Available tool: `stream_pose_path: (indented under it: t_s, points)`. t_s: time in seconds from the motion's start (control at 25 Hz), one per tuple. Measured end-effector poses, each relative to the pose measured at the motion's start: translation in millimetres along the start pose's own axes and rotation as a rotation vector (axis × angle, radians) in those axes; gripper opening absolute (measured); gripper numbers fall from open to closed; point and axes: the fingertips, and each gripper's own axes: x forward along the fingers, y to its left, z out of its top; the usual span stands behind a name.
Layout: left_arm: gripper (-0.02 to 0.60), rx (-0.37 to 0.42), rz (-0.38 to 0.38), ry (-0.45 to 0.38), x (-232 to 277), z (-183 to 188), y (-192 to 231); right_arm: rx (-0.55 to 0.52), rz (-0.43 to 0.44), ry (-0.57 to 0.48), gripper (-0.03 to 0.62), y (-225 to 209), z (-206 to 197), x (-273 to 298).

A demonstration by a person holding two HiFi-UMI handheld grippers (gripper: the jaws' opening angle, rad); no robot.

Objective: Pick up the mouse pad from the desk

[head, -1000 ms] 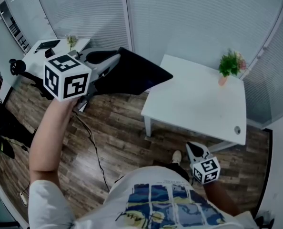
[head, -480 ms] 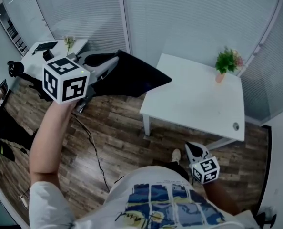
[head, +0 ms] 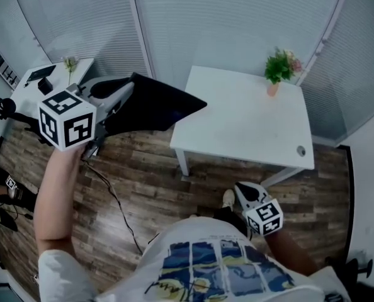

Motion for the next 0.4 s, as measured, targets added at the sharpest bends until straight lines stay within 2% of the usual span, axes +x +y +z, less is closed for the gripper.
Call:
stream_pose_path:
  t_s: [0.4]
  points:
    - [0.026,0.011,-0.018,0.009,17.5,-8.7,-32.3,0.000,-0.012,0.015,0.000,-13.5,-20.8,-13.0]
